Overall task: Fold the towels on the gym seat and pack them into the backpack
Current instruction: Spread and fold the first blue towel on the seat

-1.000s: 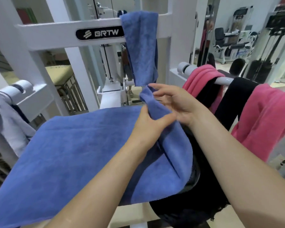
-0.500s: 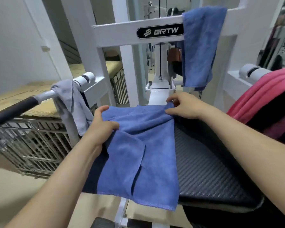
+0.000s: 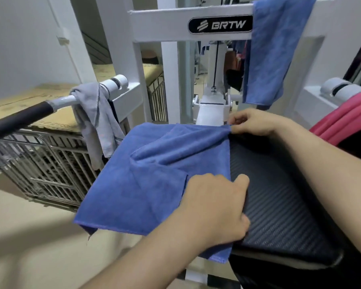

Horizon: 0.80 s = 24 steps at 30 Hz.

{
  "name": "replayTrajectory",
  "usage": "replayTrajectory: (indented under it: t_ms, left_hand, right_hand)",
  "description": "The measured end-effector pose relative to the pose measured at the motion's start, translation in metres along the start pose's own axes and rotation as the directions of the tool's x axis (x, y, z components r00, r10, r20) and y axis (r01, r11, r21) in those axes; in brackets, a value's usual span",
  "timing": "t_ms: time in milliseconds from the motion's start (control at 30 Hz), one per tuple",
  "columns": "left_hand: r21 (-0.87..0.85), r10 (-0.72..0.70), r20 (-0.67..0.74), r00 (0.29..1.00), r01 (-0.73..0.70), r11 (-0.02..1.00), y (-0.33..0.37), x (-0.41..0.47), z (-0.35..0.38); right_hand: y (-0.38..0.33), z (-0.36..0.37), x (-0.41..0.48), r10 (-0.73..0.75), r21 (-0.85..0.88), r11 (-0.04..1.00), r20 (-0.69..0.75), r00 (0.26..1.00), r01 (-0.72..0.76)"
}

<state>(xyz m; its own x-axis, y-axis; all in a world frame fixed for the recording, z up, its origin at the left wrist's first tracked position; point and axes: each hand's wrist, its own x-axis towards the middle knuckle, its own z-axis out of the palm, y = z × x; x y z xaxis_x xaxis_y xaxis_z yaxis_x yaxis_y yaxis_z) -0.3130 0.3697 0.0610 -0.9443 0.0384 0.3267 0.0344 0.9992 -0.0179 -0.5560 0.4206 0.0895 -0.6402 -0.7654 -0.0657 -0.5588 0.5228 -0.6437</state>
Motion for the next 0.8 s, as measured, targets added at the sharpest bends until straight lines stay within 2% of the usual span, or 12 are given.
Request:
replayTrajectory:
  t_ms: [100,167,200,267,300,367,400,467,533,600,700,800]
  left_hand:
    - [-0.052,0.076,0.131,0.988,-0.069,0.996,0.001,0.012,-0.002]
    - [-0.29,0.096,0.223,0.97,-0.028,0.957,0.003,0.018,-0.006]
    - [-0.48,0.1,0.255,0.962,0.036,0.876,0.008,0.021,-0.008]
    - [-0.788,0.124,0.275,0.953,0.149,0.598,0.029,0.025,-0.012]
    - [-0.862,0.146,0.245,0.958,0.146,0.485,0.044,0.026,-0.014]
    - [-0.927,0.207,0.152,0.966,0.066,0.37,0.071,0.028,-0.018]
    - [-0.931,0.235,0.114,0.965,0.022,0.364,0.079,0.029,-0.019]
    - [-0.897,0.199,0.052,0.979,-0.042,0.44,0.075,0.038,-0.017]
    - [-0.775,0.008,-0.018,1.0,-0.019,0.631,0.047,0.056,-0.009]
    - [-0.553,-0.211,-0.044,0.977,0.152,0.819,0.002,0.079,0.004]
    - [-0.314,-0.387,0.094,0.917,0.396,0.863,-0.049,0.1,0.028]
    - [-0.356,-0.339,0.185,0.922,0.384,0.852,-0.048,0.105,0.04]
  right_hand:
    - [0.003,0.0,-0.005,0.039,0.047,0.998,-0.125,0.991,-0.033]
    - [0.001,-0.008,-0.014,0.084,0.044,0.996,-0.149,0.985,-0.078]
    - [0.003,-0.016,-0.02,0.132,0.016,0.991,-0.16,0.978,-0.131]
    - [0.012,-0.035,-0.035,0.215,-0.124,0.963,-0.172,0.961,-0.238]
    - [0.015,-0.044,-0.044,0.245,-0.237,0.931,-0.159,0.956,-0.278]
    - [0.02,-0.058,-0.061,0.297,-0.446,0.839,-0.103,0.949,-0.311]
    - [0.021,-0.062,-0.067,0.312,-0.532,0.79,-0.082,0.946,-0.306]
    - [0.022,-0.062,-0.076,0.279,-0.62,0.73,-0.114,0.954,-0.287]
    - [0.015,-0.054,-0.079,0.12,-0.596,0.77,-0.215,0.969,-0.228]
    - [0.007,-0.039,-0.08,-0.009,-0.476,0.871,-0.263,0.965,-0.121]
    - [-0.003,-0.014,-0.075,-0.046,-0.429,0.903,-0.114,0.992,-0.007]
    - [-0.001,-0.003,-0.066,-0.043,-0.529,0.849,-0.088,0.995,-0.01]
